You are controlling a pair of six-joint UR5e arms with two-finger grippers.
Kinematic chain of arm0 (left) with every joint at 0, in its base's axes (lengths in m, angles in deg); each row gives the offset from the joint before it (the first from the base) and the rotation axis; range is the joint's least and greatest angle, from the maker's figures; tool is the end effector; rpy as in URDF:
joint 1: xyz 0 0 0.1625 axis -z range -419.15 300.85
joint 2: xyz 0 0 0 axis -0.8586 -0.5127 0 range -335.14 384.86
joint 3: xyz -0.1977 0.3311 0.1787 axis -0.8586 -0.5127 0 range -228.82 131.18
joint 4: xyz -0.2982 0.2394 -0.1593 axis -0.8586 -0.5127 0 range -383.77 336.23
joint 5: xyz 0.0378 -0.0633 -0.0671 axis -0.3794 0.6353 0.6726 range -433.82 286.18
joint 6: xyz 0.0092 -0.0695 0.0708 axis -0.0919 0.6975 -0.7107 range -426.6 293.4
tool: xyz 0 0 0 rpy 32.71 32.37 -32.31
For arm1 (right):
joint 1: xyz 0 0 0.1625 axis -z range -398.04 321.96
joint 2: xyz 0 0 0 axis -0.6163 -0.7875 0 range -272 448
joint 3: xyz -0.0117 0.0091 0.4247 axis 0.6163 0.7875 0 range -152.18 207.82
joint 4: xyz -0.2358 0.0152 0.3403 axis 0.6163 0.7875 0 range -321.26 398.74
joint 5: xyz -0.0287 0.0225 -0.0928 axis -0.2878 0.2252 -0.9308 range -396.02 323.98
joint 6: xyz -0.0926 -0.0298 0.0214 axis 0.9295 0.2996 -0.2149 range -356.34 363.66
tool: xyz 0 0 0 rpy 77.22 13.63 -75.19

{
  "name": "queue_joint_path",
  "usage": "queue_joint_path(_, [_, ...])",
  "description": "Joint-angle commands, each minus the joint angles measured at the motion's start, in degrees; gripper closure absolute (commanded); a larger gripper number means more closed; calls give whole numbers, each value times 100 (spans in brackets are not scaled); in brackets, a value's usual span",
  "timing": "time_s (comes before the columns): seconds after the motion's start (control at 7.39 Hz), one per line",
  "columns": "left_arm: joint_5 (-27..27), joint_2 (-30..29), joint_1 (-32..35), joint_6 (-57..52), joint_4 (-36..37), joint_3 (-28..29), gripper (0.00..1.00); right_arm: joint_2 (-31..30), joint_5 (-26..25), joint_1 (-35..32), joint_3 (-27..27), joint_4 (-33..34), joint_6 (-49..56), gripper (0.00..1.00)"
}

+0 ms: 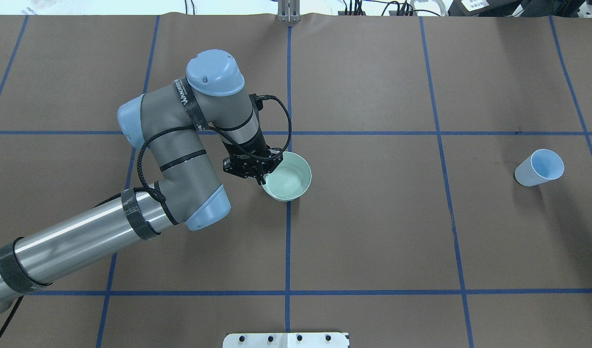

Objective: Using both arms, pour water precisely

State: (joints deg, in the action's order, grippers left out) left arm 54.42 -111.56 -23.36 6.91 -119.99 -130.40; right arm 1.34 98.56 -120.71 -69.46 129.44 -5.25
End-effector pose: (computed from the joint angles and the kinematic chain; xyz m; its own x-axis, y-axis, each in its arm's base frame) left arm 0.5608 -0.4926 0.2005 0.5884 -0.1494 -0.7946 -0.0602 0.9720 -0.2274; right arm -0.0036 -0.5246 0.5671 0.7022 -0.0572 0.7097 0.0173 0.9978 0.0632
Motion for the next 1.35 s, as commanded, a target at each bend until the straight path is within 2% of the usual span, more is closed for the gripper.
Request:
queue_joint_path(0.0, [-1,-95,-20,5,-81,141,100,0,-3,5,7,0,3,1])
queue_joint_path(0.14, [-1,-95,-20,5,-81,142,100,0,-3,-4,7,0,3,1])
queue_joint_path(0.27, [-1,-87,-46,5,-81,177,89,0,-3,-4,7,9,3,1])
queue_joint_path(0.41, [-1,-86,-47,-4,-81,177,82,0,-3,-4,16,0,3,1])
queue_joint_path(0.54, [-1,-86,-47,5,-81,177,82,0,-3,-4,25,0,3,1])
queue_joint_path(0.68, [-1,-86,-47,5,-81,177,56,0,-3,-4,25,0,3,1])
queue_joint_path(0.81, [-1,-95,-38,-12,-81,142,14,0,-3,-4,25,0,3,1])
queue_joint_path(0.95, [-1,-87,41,-4,-73,3,1,9,-3,5,-1,-52,20,1])
queue_joint_path(1.08, [25,-26,233,5,-12,-373,0,9,-3,92,7,-436,12,1])
queue_joint_path(1.22, [34,497,409,5,50,-1090,0,-17,41,250,-36,-866,-6,1])
